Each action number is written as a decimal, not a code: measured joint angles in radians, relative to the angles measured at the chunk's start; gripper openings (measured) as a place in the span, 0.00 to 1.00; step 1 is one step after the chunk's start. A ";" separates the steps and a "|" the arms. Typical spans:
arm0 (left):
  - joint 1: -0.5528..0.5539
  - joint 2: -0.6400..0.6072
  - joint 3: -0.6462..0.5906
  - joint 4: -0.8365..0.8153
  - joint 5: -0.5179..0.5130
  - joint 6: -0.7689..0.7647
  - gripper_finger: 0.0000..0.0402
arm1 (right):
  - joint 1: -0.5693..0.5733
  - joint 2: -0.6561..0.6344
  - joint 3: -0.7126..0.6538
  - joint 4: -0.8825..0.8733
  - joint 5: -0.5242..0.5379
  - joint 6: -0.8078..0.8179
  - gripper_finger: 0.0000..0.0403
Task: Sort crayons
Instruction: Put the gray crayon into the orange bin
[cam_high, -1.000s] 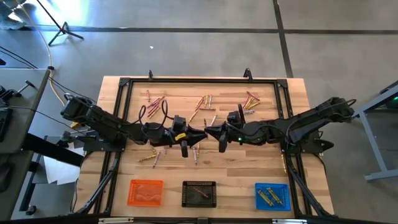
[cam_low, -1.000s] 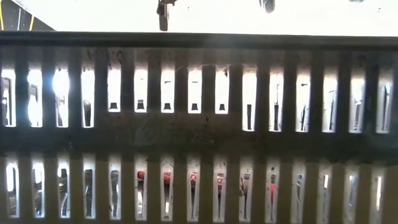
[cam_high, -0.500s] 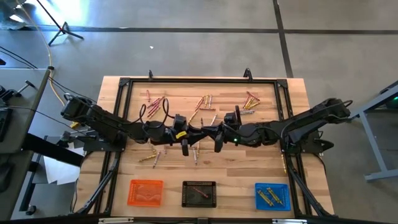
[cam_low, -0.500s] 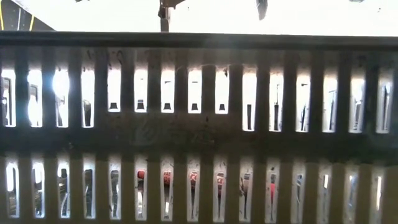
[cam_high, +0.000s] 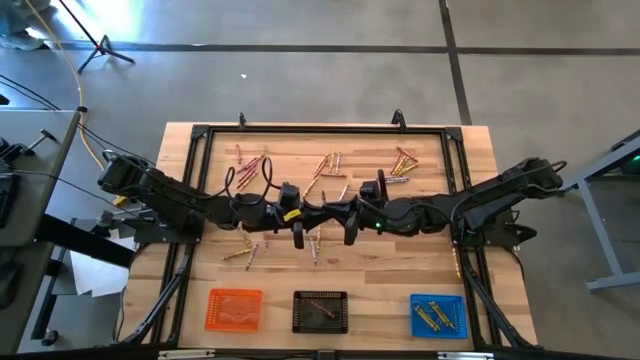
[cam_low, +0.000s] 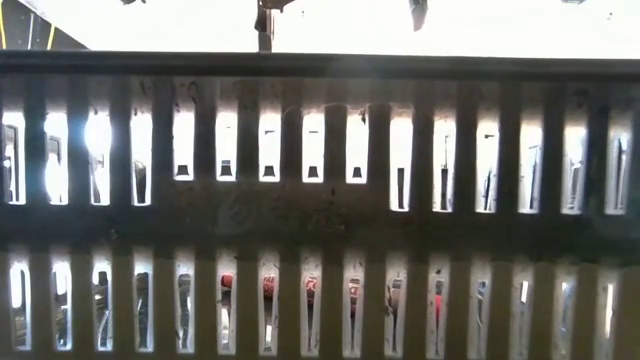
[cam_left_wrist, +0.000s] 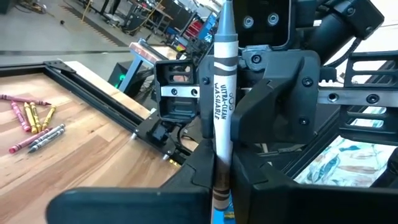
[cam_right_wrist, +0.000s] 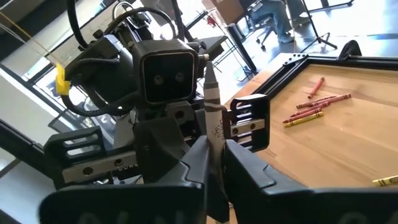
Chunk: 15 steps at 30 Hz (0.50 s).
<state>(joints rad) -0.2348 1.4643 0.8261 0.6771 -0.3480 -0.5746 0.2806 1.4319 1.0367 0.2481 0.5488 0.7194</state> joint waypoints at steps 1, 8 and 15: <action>0.000 0.000 0.000 0.000 0.000 0.002 0.01 | 0.001 0.000 0.000 -0.001 0.000 -0.012 0.12; -0.002 -0.096 0.001 -0.189 0.015 0.014 0.01 | 0.001 -0.045 -0.002 -0.056 -0.007 -0.047 0.27; -0.124 -0.328 0.002 -0.843 0.185 -0.240 0.01 | 0.003 -0.106 -0.002 -0.161 -0.188 0.023 0.28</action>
<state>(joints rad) -0.3589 1.1361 0.8280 -0.1657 -0.1633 -0.8145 0.2837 1.3262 1.0348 0.0867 0.3603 0.7427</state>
